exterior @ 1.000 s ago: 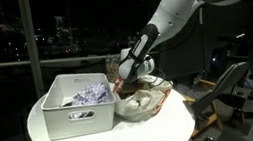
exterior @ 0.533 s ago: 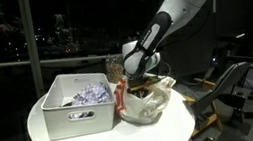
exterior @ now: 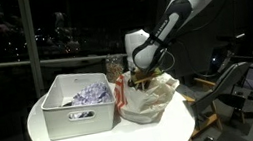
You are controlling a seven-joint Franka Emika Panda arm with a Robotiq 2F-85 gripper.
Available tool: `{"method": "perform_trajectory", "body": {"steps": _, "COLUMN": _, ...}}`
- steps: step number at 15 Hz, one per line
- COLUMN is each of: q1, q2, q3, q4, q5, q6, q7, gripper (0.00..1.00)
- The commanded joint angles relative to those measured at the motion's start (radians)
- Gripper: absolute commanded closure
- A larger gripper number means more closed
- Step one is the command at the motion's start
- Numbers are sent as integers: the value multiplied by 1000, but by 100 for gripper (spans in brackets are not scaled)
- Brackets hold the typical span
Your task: Remove everything from the plastic and put them in the box
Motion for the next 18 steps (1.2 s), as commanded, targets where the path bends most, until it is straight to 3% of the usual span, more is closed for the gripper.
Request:
{"method": "perform_trajectory", "body": {"steps": 1, "q1": -14, "q2": -161, "q3": 19, "q4": -102, "q5": -90, "q6": 25, "q7": 62, "gripper": 100}}
{"method": "perform_trajectory", "body": {"steps": 8, "q1": -84, "q2": -331, "q3": 113, "q4": -150, "q5": -175, "q6": -1, "q7": 147, "gripper": 100}}
{"method": "perform_trajectory", "body": {"steps": 10, "q1": -102, "q2": -371, "q3": 152, "q4": -152, "q5": -138, "q6": -60, "q7": 133, "gripper": 100}}
{"method": "perform_trajectory", "body": {"steps": 13, "q1": -115, "q2": -335, "q3": 207, "q4": -69, "q5": 10, "q6": -339, "q7": 37, "gripper": 100}}
{"method": "perform_trajectory", "body": {"steps": 16, "q1": -121, "q2": -286, "q3": 240, "q4": 19, "q5": 34, "q6": -591, "q7": 69, "gripper": 100}}
{"method": "perform_trajectory", "body": {"steps": 18, "q1": -119, "q2": -272, "q3": 249, "q4": 64, "q5": 86, "q6": -705, "q7": 18, "gripper": 100}}
